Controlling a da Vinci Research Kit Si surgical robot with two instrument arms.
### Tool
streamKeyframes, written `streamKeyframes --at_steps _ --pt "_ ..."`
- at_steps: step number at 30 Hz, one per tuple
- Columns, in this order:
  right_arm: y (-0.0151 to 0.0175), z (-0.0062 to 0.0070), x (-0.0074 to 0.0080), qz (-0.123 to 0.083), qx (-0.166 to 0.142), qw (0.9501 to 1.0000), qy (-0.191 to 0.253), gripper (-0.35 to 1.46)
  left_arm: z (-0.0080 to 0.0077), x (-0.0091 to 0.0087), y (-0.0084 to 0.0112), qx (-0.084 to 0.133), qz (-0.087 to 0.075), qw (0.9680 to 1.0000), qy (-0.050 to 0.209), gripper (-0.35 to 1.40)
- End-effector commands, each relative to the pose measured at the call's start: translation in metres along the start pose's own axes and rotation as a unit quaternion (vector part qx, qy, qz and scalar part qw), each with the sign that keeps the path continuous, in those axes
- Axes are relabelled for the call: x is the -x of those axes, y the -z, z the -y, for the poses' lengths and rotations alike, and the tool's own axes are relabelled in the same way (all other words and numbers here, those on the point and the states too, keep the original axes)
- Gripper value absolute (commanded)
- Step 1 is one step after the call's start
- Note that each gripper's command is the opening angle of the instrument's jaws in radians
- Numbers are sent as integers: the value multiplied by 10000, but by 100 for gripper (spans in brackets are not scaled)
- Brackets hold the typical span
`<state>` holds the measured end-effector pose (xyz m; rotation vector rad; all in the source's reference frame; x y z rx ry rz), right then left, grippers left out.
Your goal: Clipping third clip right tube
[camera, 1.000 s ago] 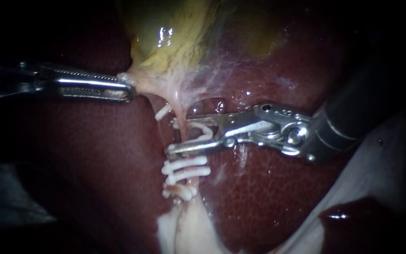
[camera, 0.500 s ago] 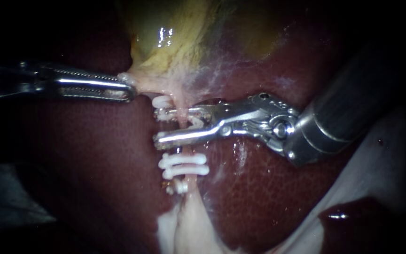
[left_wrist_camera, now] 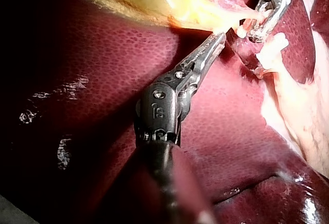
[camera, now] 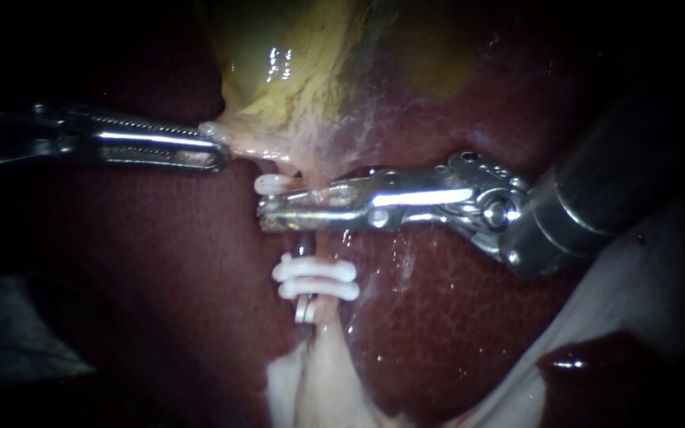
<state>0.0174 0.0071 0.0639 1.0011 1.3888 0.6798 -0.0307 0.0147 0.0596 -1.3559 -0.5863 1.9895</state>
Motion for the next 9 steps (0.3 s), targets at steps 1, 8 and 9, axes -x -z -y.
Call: streamKeyframes --at_steps 1,8,9 --pt "0 0 0 8 -9 10000 -1 -35 0 0 0 2 0 10000 0 -35" --pt "0 1 0 6 -5 10000 0 -35 0 0 0 2 0 10000 0 -35" --pt "0 1 0 20 -33 10000 0 -35 0 0 0 2 0 10000 0 -35"
